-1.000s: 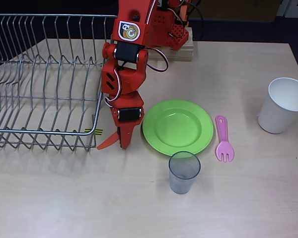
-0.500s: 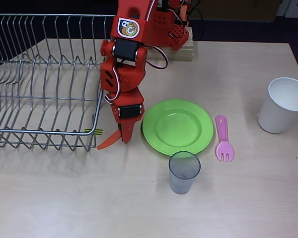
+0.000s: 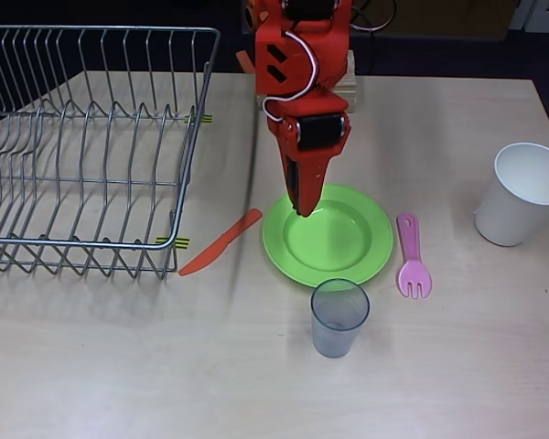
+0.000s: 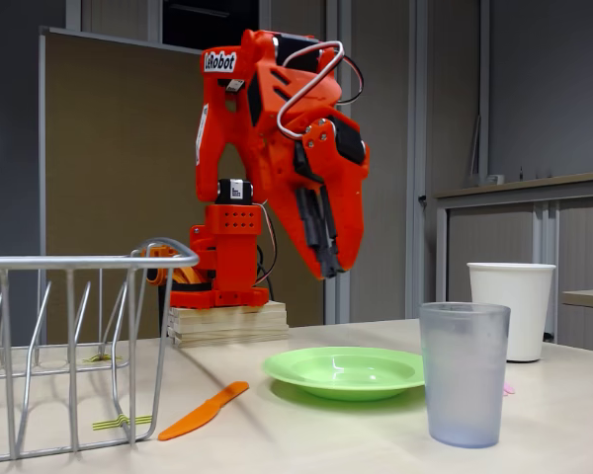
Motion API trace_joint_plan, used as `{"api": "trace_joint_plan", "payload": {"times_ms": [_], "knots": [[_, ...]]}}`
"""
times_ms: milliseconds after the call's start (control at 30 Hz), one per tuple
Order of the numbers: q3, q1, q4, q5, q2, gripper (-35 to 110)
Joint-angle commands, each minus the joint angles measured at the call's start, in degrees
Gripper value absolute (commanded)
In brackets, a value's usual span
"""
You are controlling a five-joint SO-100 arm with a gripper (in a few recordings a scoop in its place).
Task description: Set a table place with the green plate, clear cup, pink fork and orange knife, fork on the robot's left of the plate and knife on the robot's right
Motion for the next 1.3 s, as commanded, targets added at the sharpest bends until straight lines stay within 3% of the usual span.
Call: {"api": "trace_joint_plan", "payload": {"times_ms": [0, 233, 567, 833, 1033, 1267], "knots": [[7.65, -4.31, 0.70, 10.46, 10.99, 0], [24.26, -10.72, -4.13, 25.66, 23.12, 0], [50.27, -12.74, -11.78, 31.03, 46.85, 0], [62.93, -12.74, -1.23, 28.04, 70.40, 0], [63.11, -13.36, 9.67, 25.66, 76.99, 0], [63.11, -13.10, 13.45, 22.41, 83.85, 0]]}}
